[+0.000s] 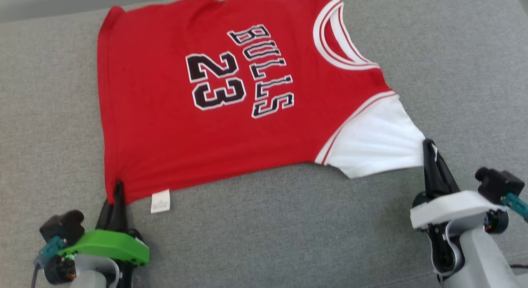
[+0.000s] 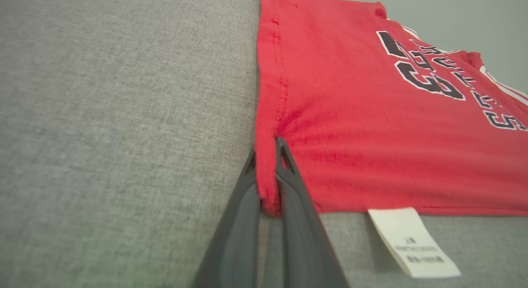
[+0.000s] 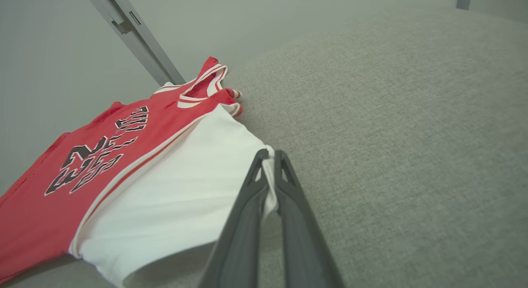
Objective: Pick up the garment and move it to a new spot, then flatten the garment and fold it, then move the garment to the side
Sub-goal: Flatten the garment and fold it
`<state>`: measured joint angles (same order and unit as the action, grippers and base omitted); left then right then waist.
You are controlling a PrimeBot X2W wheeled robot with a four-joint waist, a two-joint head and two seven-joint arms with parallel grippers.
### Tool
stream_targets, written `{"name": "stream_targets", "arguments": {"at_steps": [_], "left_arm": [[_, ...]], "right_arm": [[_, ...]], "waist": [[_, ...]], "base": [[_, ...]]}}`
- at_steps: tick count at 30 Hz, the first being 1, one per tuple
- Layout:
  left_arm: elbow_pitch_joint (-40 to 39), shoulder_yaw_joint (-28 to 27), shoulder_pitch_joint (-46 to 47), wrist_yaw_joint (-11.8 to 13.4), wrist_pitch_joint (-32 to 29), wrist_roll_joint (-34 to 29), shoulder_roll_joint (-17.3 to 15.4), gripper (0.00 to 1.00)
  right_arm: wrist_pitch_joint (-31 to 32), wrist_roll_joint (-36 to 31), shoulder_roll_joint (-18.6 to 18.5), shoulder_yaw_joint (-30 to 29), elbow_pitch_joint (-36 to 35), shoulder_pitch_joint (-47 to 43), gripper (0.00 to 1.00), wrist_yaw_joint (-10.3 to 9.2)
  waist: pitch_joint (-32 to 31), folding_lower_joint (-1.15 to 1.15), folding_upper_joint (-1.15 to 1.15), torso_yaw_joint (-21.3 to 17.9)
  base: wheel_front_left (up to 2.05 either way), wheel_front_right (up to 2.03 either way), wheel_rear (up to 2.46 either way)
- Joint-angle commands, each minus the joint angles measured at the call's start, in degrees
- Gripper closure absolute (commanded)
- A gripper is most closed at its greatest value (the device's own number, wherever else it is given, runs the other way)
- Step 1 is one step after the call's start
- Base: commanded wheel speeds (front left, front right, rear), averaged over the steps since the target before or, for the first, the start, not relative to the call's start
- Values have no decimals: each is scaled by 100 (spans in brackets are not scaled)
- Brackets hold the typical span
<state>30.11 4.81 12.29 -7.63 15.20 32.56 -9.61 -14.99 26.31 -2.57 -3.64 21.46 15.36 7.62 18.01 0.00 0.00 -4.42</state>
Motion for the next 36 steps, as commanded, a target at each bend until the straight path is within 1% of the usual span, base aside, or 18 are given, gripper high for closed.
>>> {"name": "stream_targets", "arguments": {"at_steps": [1,6,11,14,16,19,22,28,32,36], "left_arm": [[93,-61,-305,27,-12,-26,46,100],[43,-270,-888,28,-11,-207,240,100],[-97,-353,-1416,28,-7,-360,364,100],[-190,-409,-1688,29,-5,-413,428,100],[-266,-354,-1843,29,-5,-448,469,100],[-449,-272,-2003,28,-5,-496,518,100],[-720,-149,-1997,27,-5,-546,536,100],[-1210,149,-1534,24,-5,-499,500,100],[-1250,303,-1074,24,-6,-442,448,100],[-1126,403,-610,23,-6,-394,381,100]], "right_arm": [[-27,62,-62,-114,48,-238,100,-23],[-28,210,-70,-326,238,-986,100,-25],[-28,131,-76,-456,312,-1588,100,-25],[-28,104,-77,-530,289,-1813,100,-25],[-28,19,-75,-503,232,-1904,100,-25],[-28,106,-74,-526,126,-1959,100,-25],[-27,205,-63,-506,-1,-1852,100,-24],[-26,394,-54,-410,-278,-1334,100,-18],[-26,392,-51,-252,-289,-783,100,-18],[-26,293,-49,-57,-131,-185,100,-18]], "waist": [[-393,0,0,9],[-848,0,0,43],[-1244,0,0,36],[-1405,0,0,36],[-1488,0,0,36],[-1550,0,0,39],[-1555,0,0,68],[-1367,0,0,148],[-1155,0,0,178],[-892,0,0,200]], "base": [[0,0,0],[0,0,0],[0,0,0],[0,0,0],[0,0,0],[0,0,0],[0,0,0],[0,0,0],[0,0,0],[0,0,0]]}}
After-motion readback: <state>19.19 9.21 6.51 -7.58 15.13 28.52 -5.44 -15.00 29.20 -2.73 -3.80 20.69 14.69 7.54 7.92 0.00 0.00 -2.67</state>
